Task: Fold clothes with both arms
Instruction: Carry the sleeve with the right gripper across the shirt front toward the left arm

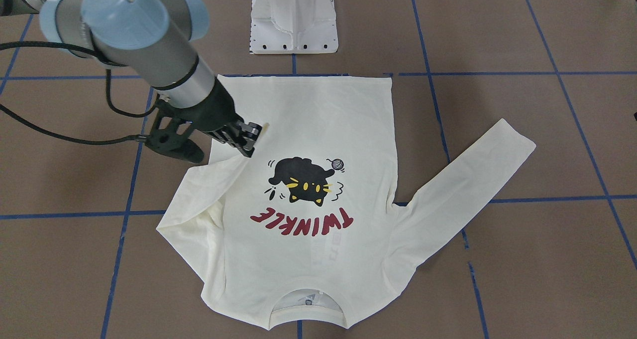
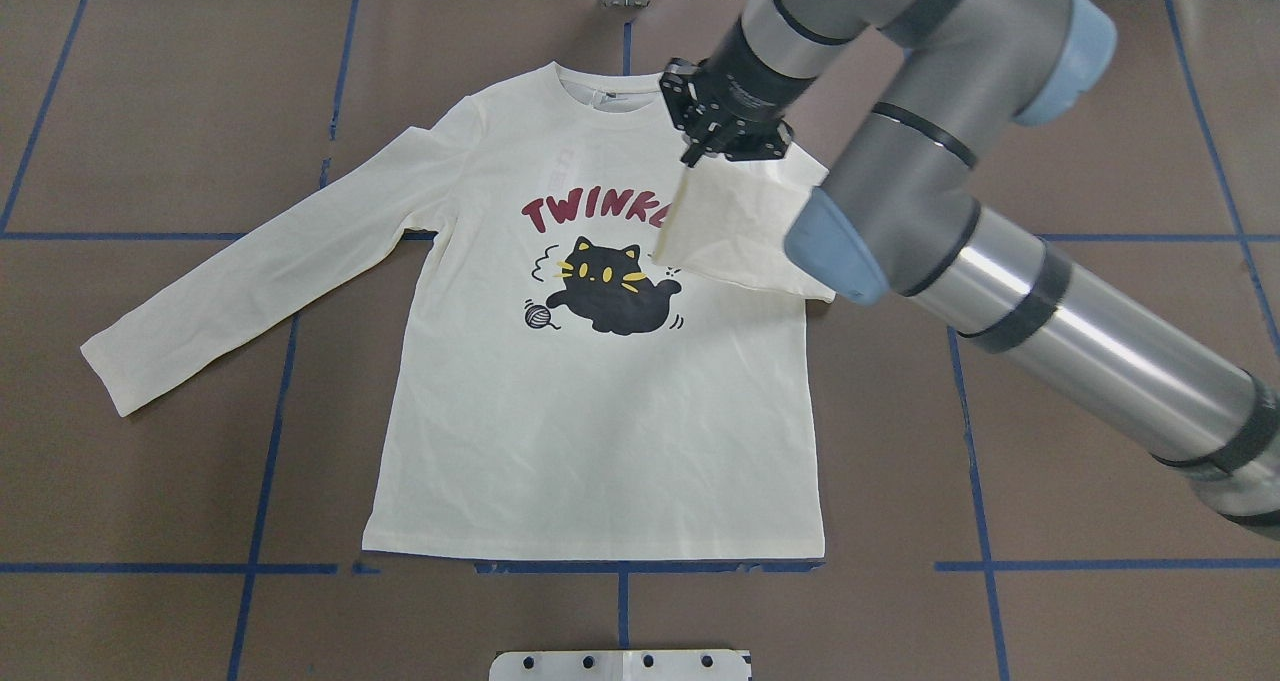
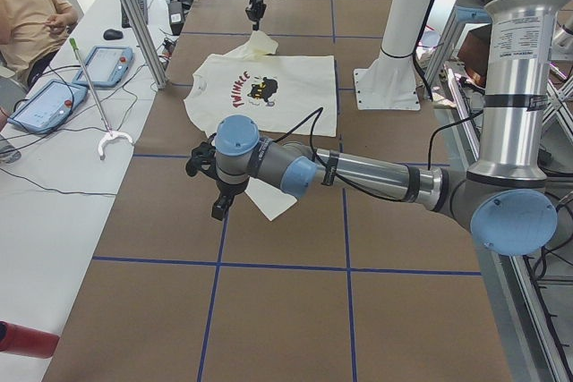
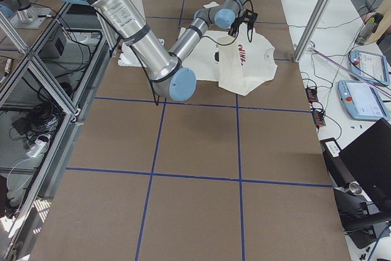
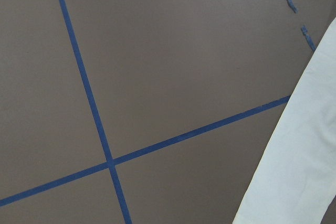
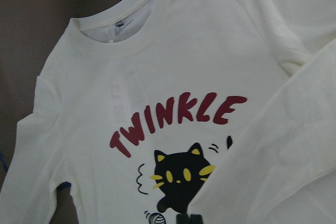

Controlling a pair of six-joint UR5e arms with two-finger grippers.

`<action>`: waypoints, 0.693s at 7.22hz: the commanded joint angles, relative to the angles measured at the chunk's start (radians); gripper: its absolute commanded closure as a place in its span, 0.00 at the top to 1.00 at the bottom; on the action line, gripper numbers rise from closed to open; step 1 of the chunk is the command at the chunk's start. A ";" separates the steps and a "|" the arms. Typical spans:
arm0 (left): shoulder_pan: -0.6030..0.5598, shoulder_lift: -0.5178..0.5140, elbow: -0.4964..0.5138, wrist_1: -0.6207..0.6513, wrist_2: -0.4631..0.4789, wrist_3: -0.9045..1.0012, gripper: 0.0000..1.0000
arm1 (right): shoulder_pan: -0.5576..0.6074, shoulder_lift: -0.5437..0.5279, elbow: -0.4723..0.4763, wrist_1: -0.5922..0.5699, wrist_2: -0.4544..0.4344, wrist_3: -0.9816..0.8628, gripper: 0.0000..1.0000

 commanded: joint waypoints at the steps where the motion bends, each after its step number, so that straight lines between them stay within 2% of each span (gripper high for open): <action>1: 0.000 0.001 -0.007 -0.001 -0.002 0.001 1.00 | -0.146 0.237 -0.378 0.244 -0.201 0.118 0.00; 2: 0.000 0.001 -0.012 -0.001 -0.002 0.000 1.00 | -0.184 0.312 -0.504 0.282 -0.248 0.123 0.00; 3: 0.000 0.002 -0.013 -0.001 -0.003 0.000 1.00 | -0.212 0.346 -0.590 0.363 -0.289 0.124 0.00; 5: 0.000 0.001 -0.013 -0.001 -0.003 0.000 1.00 | -0.257 0.399 -0.661 0.388 -0.358 0.124 0.00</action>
